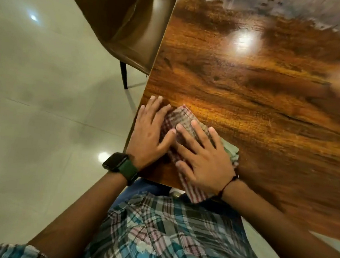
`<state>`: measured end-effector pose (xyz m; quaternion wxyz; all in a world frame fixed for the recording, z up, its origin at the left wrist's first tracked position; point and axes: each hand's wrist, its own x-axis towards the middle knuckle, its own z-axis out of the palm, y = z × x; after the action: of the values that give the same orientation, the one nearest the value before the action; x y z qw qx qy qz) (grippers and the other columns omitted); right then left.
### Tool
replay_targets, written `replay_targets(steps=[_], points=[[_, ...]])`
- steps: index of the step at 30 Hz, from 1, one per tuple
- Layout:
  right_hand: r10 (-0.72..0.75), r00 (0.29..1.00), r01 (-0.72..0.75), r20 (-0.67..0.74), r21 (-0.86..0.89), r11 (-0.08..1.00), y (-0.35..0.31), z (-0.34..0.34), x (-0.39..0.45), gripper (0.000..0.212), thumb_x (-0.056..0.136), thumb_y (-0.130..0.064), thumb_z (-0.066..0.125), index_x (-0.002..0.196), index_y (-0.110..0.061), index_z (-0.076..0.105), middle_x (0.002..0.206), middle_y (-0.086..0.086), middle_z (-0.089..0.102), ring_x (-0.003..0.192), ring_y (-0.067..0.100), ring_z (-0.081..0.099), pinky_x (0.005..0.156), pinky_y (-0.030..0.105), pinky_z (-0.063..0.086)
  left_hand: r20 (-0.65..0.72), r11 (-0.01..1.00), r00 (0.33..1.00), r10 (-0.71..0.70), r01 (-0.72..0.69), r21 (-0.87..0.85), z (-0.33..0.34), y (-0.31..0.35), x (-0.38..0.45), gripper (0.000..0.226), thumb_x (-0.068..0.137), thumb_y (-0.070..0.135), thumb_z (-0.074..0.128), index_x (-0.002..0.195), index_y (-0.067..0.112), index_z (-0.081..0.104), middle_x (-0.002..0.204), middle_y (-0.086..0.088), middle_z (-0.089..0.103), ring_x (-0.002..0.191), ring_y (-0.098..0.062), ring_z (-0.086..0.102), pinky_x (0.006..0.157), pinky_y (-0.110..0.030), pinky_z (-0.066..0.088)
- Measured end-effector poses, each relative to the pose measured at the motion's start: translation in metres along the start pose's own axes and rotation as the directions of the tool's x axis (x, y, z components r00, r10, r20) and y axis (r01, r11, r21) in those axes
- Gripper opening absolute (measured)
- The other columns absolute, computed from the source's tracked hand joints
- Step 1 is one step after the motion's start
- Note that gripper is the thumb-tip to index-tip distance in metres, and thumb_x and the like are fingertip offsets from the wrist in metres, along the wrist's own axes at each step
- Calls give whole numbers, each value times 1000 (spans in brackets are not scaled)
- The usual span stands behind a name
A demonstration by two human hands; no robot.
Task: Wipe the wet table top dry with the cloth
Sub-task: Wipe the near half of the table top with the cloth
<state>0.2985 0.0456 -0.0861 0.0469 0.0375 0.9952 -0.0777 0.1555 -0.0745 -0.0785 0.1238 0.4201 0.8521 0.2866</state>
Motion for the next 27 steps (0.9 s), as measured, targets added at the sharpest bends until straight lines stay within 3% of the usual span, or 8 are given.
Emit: replay_targets(steps=[3,7,9,13,18,20,23,27], points=[[217,976,-217,2,-9,976,47,-8,15,57,92,-53,18,147,-39,11,157,-1,17,145,29,9,112,51,4,105,968,991,85,-107,226,12,-2,-2,68,85,50,33,140,11,31,150,-17,26,141,-28,15,114,-46,6],[589,808,-589,-14,8,808,73,-15,27,61,90,-49,10,149,-36,6,159,-1,2,146,28,-4,115,49,-1,136,945,989,65,-105,310,16,2,2,71,83,53,32,140,12,31,151,-17,24,141,-31,16,113,-47,5],[601,798,-602,-27,-6,799,40,-10,23,63,89,-47,8,150,-31,7,159,3,2,145,35,-2,114,51,-3,120,960,991,52,-83,266,16,4,4,70,84,51,31,140,11,31,150,-17,24,141,-31,16,113,-45,3],[437,898,-437,-48,16,899,-36,4,-3,61,90,-46,25,147,-26,27,156,8,20,142,39,14,112,55,11,79,981,994,80,-92,168,18,11,8,65,85,42,29,139,7,33,150,-17,26,140,-28,16,113,-41,3],[387,921,-386,-39,26,922,-5,6,-27,53,93,-42,32,143,-27,35,154,3,28,142,33,20,110,53,15,126,967,967,220,-233,100,28,33,18,60,86,36,32,138,7,34,149,-18,27,139,-28,16,113,-40,4],[557,830,-557,-30,10,830,24,6,-58,54,93,-42,25,147,-32,26,155,0,24,143,30,18,111,52,12,191,944,941,280,-306,126,37,42,21,59,88,38,32,138,7,34,150,-18,26,140,-28,15,113,-40,3],[823,567,-823,-23,25,568,87,-2,-118,60,90,-48,10,149,-36,14,158,-2,11,145,26,6,114,50,6,294,904,906,304,-372,212,45,46,21,62,89,43,27,139,8,33,151,-16,23,141,-28,13,114,-44,5],[952,304,-950,40,91,300,125,-14,-145,64,87,-48,7,149,-33,6,159,1,1,145,30,-3,116,52,2,283,907,910,303,-367,209,44,47,23,61,90,43,25,138,7,35,150,-15,26,141,-27,15,114,-43,7]])
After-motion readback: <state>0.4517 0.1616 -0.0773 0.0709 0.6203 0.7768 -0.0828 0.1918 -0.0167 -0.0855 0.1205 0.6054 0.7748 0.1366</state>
